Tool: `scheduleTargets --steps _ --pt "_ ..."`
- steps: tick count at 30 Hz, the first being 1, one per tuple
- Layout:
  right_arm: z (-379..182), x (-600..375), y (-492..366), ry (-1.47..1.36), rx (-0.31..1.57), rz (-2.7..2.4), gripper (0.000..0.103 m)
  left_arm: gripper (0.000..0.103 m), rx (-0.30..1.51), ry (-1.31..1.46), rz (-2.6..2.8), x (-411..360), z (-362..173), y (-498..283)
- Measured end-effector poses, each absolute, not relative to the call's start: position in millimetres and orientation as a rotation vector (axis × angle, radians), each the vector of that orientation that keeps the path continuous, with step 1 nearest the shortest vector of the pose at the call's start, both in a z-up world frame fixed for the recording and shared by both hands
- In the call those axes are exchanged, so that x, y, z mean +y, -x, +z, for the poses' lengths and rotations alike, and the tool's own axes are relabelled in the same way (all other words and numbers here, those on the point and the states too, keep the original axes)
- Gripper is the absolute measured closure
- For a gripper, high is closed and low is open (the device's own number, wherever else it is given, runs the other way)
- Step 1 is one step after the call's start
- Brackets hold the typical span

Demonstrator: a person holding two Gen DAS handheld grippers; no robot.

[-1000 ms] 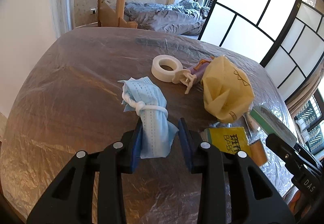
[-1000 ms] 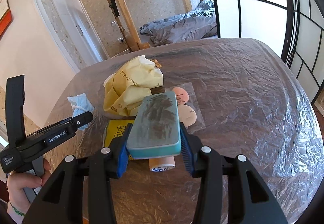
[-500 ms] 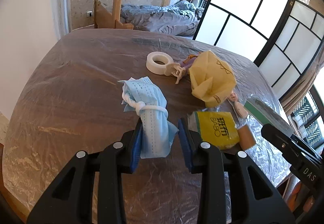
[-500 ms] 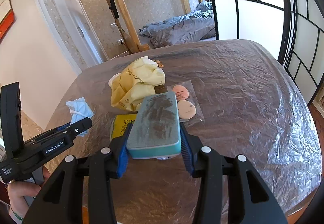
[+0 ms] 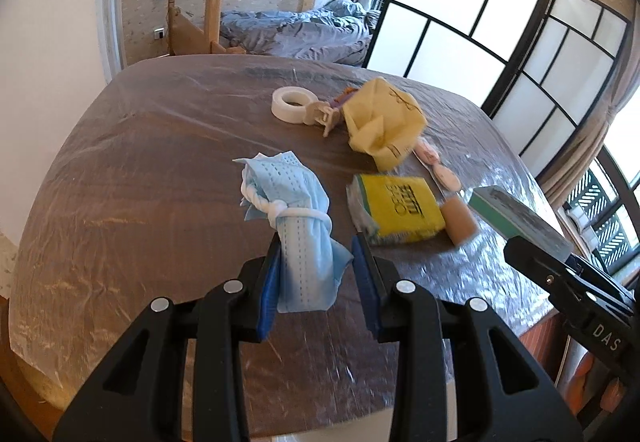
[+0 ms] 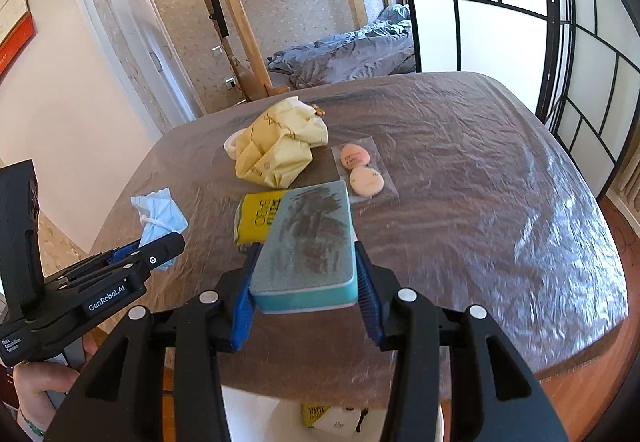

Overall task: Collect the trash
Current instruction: 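Carry the blue mask and teal sponge with both tools over the white bin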

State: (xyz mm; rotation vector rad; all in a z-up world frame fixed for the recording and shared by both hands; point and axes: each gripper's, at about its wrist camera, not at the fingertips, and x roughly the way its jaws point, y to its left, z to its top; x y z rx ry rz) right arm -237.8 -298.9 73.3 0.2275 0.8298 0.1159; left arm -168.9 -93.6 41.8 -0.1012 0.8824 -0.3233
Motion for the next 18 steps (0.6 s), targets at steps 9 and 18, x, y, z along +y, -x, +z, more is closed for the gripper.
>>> scheduleTargets --steps 9,18 --pt "69 -296 269 -0.220 0.841 0.125 0.060 0.067 0.872 0.065 -0.332 -97 41 198" --pt "71 -312 304 -0.195 0.842 0.171 0.060 0.067 0.863 0.072 -0.283 -114 43 236"
